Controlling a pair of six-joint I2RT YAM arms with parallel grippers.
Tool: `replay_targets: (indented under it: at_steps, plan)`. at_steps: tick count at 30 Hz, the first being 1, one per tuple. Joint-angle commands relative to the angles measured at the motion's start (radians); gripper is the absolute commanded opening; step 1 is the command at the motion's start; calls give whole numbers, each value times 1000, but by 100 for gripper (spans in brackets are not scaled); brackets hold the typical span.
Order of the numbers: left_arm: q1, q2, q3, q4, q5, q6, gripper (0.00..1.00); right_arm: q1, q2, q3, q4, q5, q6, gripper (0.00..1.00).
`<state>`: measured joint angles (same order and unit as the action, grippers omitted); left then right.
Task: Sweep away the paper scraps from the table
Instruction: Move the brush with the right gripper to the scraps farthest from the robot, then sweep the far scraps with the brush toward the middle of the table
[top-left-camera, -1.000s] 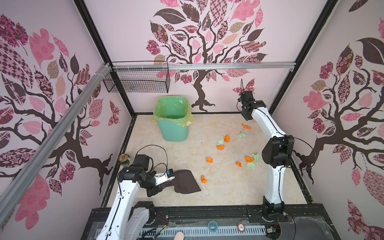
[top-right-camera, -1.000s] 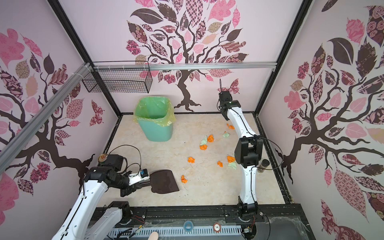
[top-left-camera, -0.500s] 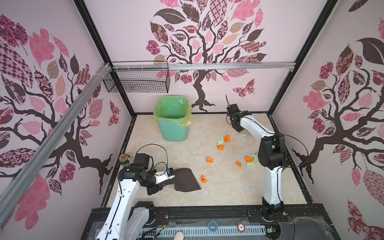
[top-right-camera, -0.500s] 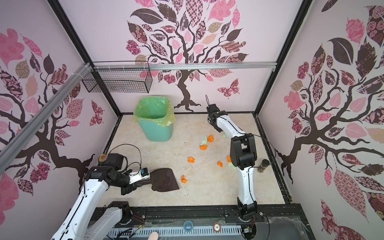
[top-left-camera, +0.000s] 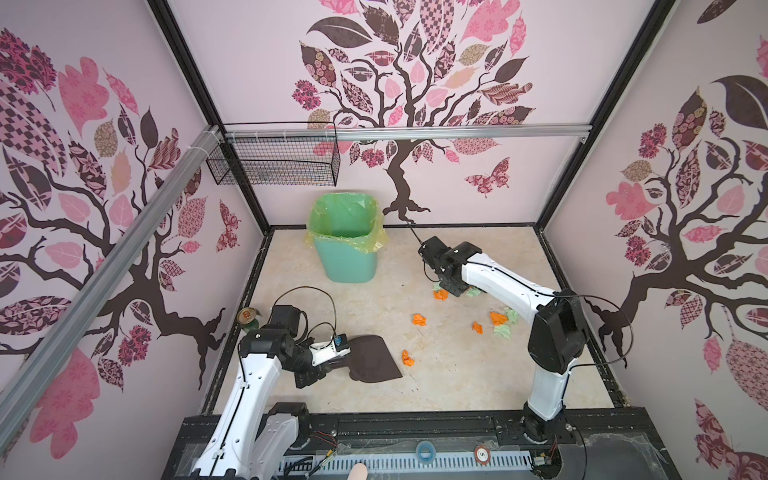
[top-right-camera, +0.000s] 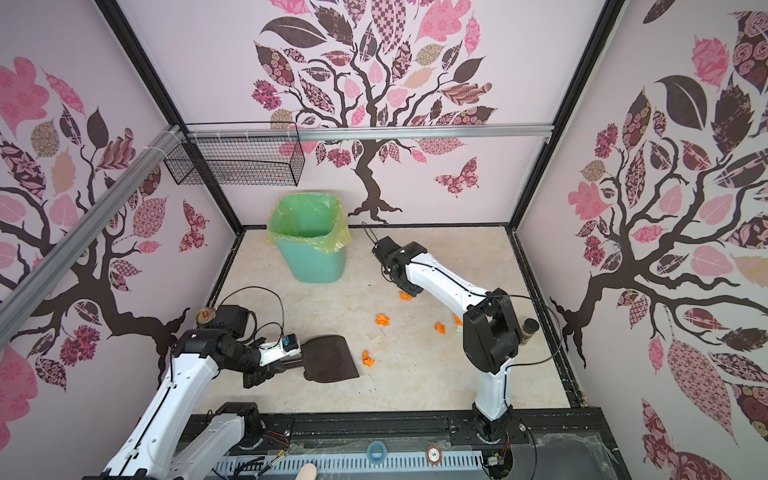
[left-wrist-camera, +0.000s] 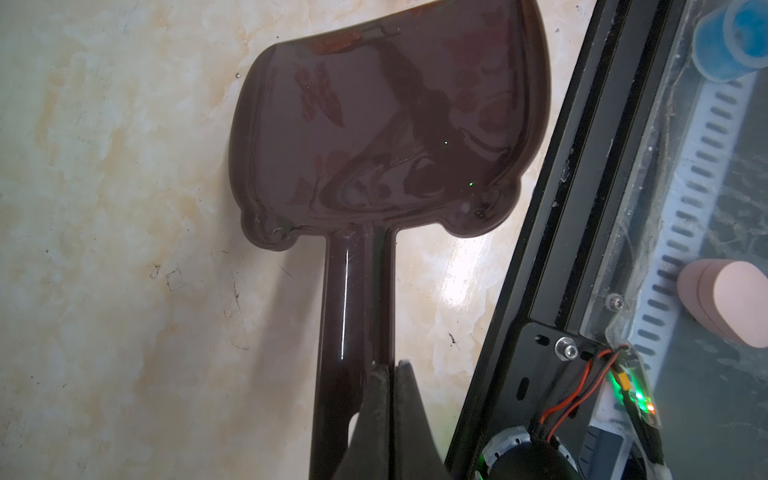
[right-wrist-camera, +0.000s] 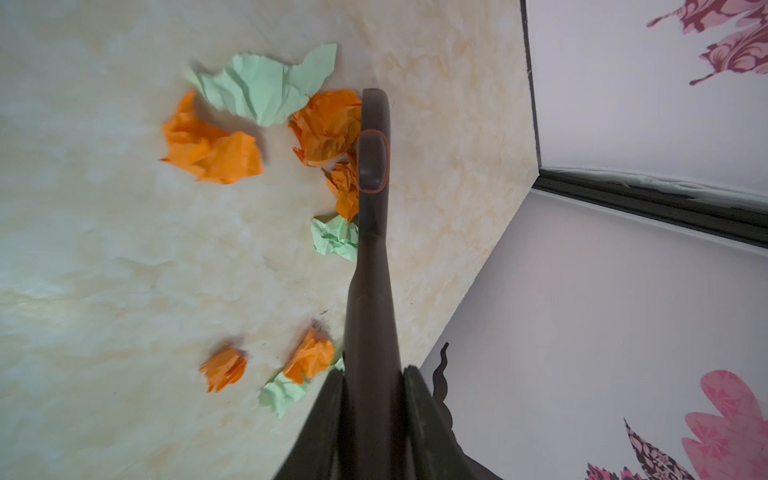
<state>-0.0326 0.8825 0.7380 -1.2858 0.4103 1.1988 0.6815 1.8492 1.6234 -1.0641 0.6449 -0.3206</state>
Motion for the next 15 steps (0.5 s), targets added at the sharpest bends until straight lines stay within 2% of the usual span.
replay_targets:
  at_steps: [1,5,8,10,15]
  plan:
    - [-2,-4,8,3,18,-6,0,76,-74,8,-143,-95,127,0]
    - [-3,4,4,0,6,-1,0,104,-114,101,-225,-45,193,0]
    - [-3,6,4,0,1,2,0,92,-117,184,-253,31,178,0]
    - [-2,8,5,1,1,0,0,62,-113,229,-216,39,133,0]
    - [-3,27,10,6,16,-18,0,-6,-36,239,41,82,-121,0]
